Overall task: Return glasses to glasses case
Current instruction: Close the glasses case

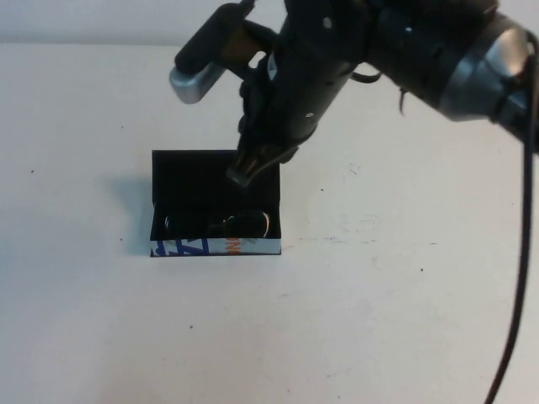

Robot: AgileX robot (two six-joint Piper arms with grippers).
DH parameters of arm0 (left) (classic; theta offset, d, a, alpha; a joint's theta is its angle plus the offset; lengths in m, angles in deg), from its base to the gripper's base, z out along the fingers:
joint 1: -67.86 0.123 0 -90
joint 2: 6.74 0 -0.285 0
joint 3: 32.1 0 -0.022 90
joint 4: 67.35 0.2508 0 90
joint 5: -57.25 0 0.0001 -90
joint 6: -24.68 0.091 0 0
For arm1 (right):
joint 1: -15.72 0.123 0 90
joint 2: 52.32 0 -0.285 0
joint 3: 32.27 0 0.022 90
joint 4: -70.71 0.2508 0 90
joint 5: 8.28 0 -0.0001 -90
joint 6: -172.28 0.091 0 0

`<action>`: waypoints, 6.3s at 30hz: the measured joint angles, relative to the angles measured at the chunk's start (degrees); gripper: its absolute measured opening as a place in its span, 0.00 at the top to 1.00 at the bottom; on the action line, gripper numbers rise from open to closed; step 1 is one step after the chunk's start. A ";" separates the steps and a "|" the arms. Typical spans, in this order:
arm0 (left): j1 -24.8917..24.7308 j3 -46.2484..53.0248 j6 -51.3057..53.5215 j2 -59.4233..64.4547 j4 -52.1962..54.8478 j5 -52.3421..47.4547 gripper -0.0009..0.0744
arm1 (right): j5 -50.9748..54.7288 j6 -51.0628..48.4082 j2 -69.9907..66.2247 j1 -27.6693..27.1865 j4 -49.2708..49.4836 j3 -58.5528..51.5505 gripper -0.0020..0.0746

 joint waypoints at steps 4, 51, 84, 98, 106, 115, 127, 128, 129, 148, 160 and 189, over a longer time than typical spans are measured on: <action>0.00 0.00 0.00 0.00 0.00 0.00 0.99 | 0.22 4.74 5.94 -2.60 -0.48 -7.41 0.97; -2.69 -15.81 -18.70 25.67 -14.23 -0.32 0.99 | -11.16 4.42 3.80 -11.89 13.60 -11.86 0.98; -9.16 -39.53 87.57 97.14 -100.27 -10.58 0.99 | -12.00 3.29 -9.78 -16.75 24.94 6.04 0.98; -9.16 -40.18 92.57 99.67 -102.49 -7.67 0.99 | -15.62 2.95 -14.62 -18.61 29.97 9.35 0.98; -9.16 -42.40 94.21 100.21 -102.57 -5.24 0.99 | -16.32 2.86 -16.46 -19.21 31.57 9.35 0.98; -9.16 -45.30 94.54 103.71 -102.69 -5.46 0.99 | -16.54 1.95 -16.49 -19.70 33.38 9.35 0.98; -9.16 -45.30 94.68 103.97 -102.69 -5.93 0.99 | -19.64 0.17 -21.13 -19.70 37.62 11.45 0.98; -9.16 -45.30 94.68 103.97 -102.69 -5.93 0.99 | -19.51 0.17 -21.95 -19.70 37.80 11.82 0.98; -9.16 -45.30 94.68 103.97 -102.69 -5.93 0.99 | -19.29 0.17 -22.75 -19.73 37.93 12.37 0.98; -9.16 -45.30 94.82 103.97 -102.69 -6.06 0.99 | -11.80 0.17 -27.74 -19.95 40.11 16.16 0.98; -9.16 -45.30 94.85 103.97 -102.69 -6.06 0.99 | -10.43 0.17 -28.23 -20.18 40.33 16.16 0.98; -9.16 -45.30 94.85 104.07 -102.69 -6.06 0.99 | -2.56 5.53 -31.00 -23.63 31.74 25.44 0.98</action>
